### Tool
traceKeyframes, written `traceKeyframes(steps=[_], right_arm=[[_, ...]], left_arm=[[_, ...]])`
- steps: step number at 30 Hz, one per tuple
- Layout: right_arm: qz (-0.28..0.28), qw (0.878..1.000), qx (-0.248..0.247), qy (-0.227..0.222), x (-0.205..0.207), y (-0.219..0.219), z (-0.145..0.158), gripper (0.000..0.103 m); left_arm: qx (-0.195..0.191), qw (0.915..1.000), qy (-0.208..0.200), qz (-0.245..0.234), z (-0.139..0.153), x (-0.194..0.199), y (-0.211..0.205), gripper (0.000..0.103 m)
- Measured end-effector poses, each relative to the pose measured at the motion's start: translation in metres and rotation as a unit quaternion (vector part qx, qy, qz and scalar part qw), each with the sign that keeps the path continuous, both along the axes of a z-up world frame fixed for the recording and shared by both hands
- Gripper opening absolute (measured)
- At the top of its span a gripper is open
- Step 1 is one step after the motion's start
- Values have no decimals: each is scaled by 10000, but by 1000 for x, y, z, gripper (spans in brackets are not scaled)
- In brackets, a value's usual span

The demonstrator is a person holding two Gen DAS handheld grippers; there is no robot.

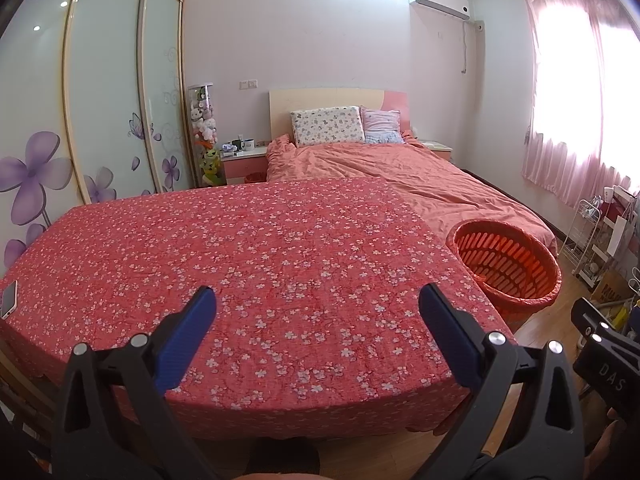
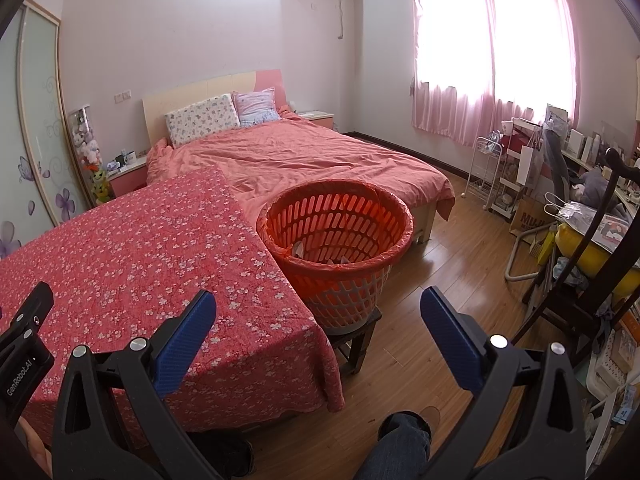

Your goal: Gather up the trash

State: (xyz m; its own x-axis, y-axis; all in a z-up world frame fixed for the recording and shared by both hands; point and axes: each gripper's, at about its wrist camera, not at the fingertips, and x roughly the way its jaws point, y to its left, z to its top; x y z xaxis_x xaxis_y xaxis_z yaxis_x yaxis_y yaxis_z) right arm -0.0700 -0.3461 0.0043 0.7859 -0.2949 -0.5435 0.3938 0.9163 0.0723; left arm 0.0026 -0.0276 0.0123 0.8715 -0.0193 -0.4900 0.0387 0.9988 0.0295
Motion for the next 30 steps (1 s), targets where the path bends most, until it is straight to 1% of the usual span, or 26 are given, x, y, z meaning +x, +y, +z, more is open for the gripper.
traceKeyframes(steps=[30], right_arm=[[5, 10000, 6, 15, 1, 0, -1, 101]], left_arm=[[-2, 10000, -11, 8, -1, 0, 3, 99]])
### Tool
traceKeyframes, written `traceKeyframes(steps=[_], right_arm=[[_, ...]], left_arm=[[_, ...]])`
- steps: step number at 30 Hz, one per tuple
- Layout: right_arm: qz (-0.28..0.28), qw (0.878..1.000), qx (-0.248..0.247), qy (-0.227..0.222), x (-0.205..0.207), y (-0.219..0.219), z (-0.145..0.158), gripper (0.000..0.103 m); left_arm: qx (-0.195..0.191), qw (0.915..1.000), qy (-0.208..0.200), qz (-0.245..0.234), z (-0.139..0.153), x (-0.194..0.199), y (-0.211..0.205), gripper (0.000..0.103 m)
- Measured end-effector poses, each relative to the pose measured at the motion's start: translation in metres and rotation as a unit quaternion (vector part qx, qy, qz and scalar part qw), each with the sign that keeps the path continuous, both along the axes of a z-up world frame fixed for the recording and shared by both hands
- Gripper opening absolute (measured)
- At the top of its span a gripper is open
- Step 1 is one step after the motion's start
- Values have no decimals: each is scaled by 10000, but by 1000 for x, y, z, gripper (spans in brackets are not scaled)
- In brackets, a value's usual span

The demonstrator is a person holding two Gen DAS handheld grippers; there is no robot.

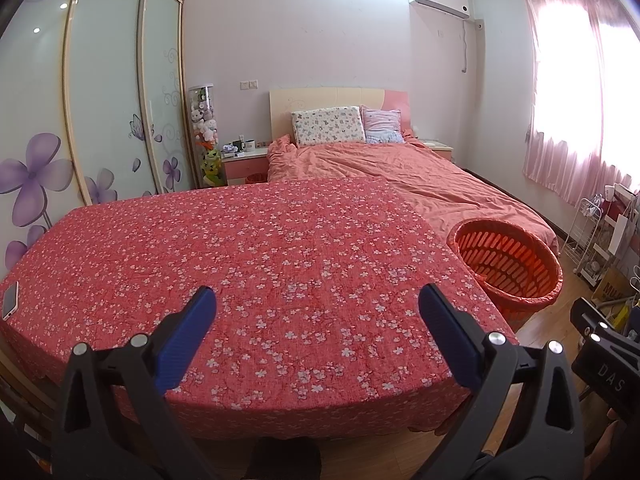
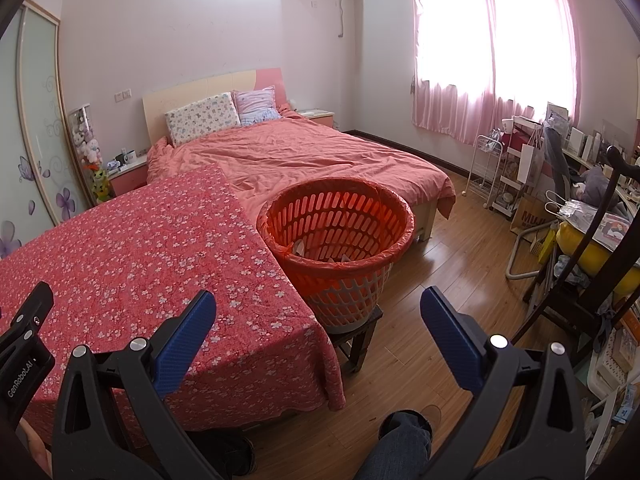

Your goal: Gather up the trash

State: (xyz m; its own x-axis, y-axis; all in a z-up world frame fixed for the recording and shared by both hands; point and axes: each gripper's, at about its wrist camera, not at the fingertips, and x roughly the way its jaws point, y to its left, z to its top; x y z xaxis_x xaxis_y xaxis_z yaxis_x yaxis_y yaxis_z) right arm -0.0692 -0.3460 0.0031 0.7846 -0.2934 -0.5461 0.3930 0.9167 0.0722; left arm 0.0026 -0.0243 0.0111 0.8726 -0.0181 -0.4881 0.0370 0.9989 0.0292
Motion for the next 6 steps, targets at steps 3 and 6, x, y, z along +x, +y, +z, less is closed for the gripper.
traceKeyframes(steps=[3, 6], right_arm=[[-1, 10000, 1, 1, 0, 0, 0, 101], [0, 10000, 4, 4, 0, 0, 0, 101]], left_arm=[[-1, 10000, 1, -2, 0, 0, 1, 99], [3, 10000, -1, 0, 0, 0, 2, 99]])
